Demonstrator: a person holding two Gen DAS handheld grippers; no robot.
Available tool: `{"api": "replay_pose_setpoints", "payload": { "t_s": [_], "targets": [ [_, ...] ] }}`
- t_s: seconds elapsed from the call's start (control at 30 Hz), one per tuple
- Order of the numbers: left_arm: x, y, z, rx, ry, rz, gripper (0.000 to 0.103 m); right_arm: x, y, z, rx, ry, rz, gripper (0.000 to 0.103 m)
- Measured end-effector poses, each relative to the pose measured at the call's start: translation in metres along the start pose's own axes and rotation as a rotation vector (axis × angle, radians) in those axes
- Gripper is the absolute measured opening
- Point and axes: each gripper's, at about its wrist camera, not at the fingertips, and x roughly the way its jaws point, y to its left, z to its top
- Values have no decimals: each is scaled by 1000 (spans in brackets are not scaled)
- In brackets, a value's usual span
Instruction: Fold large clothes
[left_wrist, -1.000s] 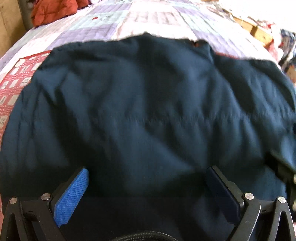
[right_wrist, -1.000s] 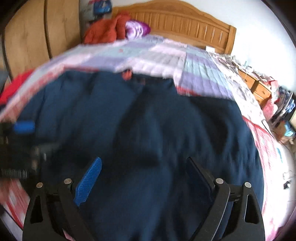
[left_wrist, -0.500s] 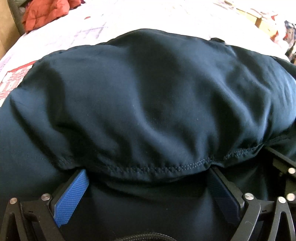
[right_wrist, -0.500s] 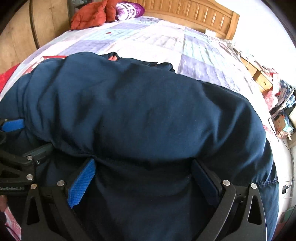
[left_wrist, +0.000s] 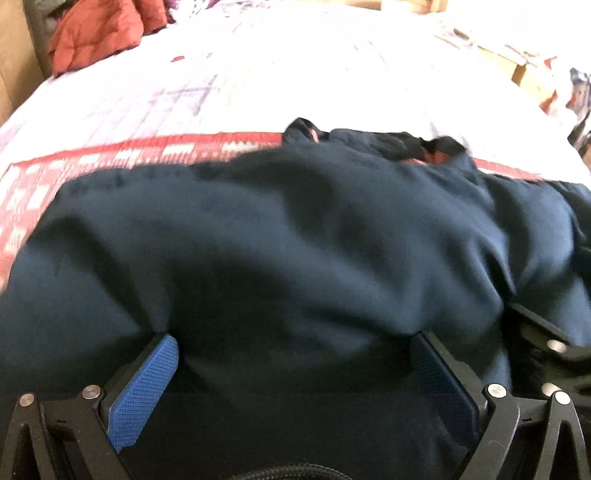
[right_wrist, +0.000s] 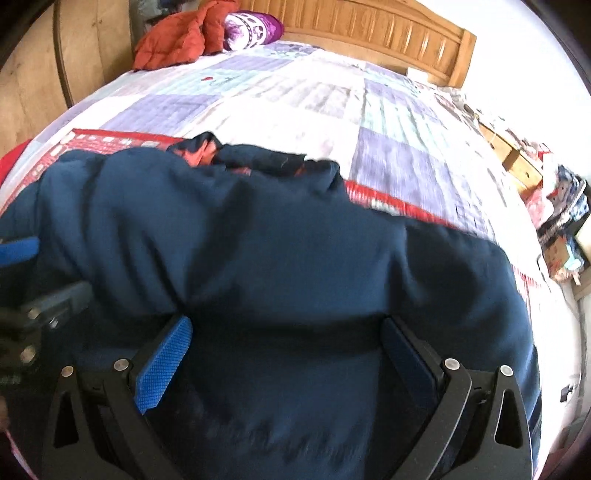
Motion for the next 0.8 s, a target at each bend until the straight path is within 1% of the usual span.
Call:
{"api": "replay_pose_setpoints", "payload": {
  "t_s": [0.07, 0.13, 0.17, 0.2, 0.23, 0.3, 0.33, 0.37, 0.4, 0.43, 0.47, 0.5, 0.53, 0.6, 0.63, 0.7, 0.77, 0.8],
  "targets": [
    [14, 15, 13, -16, 15, -1, 103, 8, -6, 8, -20, 4, 13, 103],
    [22, 31, 23, -26, 16, 14, 103, 13, -24, 14, 5, 4, 12, 103],
    [23, 36, 26, -21, 13, 40, 103, 14, -33, 15, 17, 3, -7, 103],
    [27, 48, 30, -26, 10, 88, 103, 16, -50, 15, 51, 1, -27, 103],
    [29, 59, 32, -43, 14, 109, 103, 18, -70, 13, 96, 8, -34, 103],
    [35, 92, 33, -119, 35, 146, 103, 22, -100, 7, 148, 31, -59, 103],
    [38, 115, 30, -181, 55, 151, 103, 23, -116, 4, 176, 41, -75, 103],
    [40, 129, 27, -220, 72, 152, 103, 24, -131, 0, 208, 50, -88, 103],
    [44, 141, 25, -242, 90, 128, 103, 25, -140, -3, 229, 56, -89, 103],
    [46, 141, 25, -222, 94, 121, 103, 27, -149, -6, 249, 62, -48, 103],
    [47, 137, 26, -185, 96, 135, 103, 31, -151, -7, 248, 79, -30, 103],
    [47, 131, 27, -149, 94, 158, 103, 32, -148, -5, 231, 85, -42, 103],
    [49, 130, 29, -146, 94, 167, 103, 33, -144, -4, 219, 87, -55, 103],
    [52, 138, 29, -173, 103, 147, 103, 35, -144, -4, 224, 89, -52, 103],
    [53, 141, 30, -180, 109, 139, 103, 35, -147, -6, 237, 93, -39, 103],
    [51, 141, 31, -146, 104, 136, 103, 31, -155, -7, 260, 101, 3, 103],
    [57, 144, 32, -146, 125, 113, 103, 33, -159, -12, 271, 109, 49, 103],
    [63, 143, 34, -153, 148, 108, 103, 39, -162, -14, 297, 137, 72, 103]
  ]
}}
